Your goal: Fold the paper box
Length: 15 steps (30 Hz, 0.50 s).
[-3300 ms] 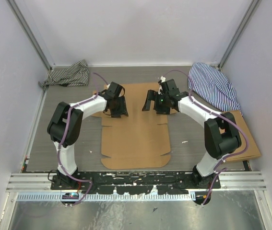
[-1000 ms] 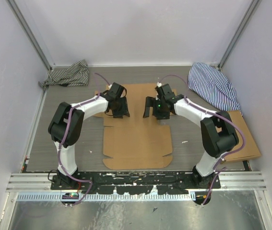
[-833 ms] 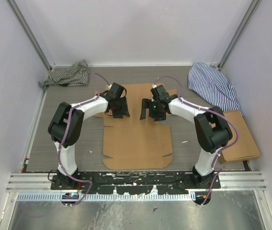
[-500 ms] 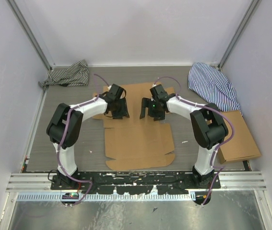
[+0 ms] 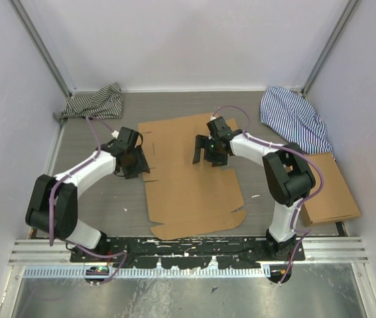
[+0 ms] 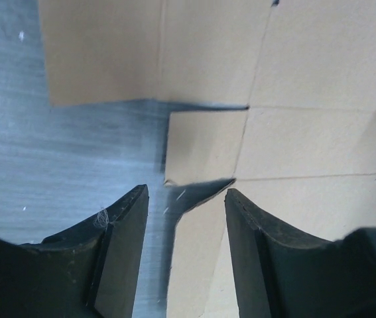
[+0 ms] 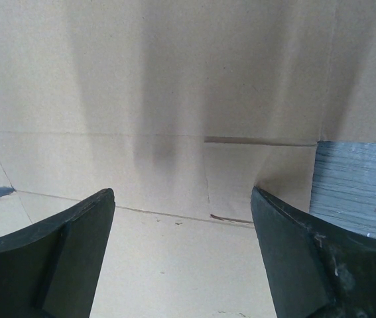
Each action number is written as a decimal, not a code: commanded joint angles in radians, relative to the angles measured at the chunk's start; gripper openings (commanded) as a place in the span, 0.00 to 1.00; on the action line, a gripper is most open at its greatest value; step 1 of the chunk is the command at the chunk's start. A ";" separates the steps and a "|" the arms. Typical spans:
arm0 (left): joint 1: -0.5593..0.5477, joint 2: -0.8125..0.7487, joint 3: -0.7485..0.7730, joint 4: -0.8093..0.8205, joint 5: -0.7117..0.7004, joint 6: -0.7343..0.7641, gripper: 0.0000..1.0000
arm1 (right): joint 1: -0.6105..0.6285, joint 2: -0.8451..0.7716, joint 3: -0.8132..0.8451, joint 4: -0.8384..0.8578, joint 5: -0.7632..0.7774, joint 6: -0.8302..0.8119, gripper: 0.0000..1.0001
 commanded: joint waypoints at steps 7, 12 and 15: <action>0.008 0.061 -0.050 0.025 -0.059 0.020 0.58 | 0.005 0.036 -0.027 -0.014 0.016 0.007 0.89; 0.008 0.098 -0.028 0.054 -0.041 0.027 0.57 | 0.007 0.031 -0.034 -0.010 0.011 0.006 0.89; 0.008 0.092 -0.028 0.074 -0.030 0.028 0.57 | 0.008 0.031 -0.035 -0.009 0.010 0.006 0.89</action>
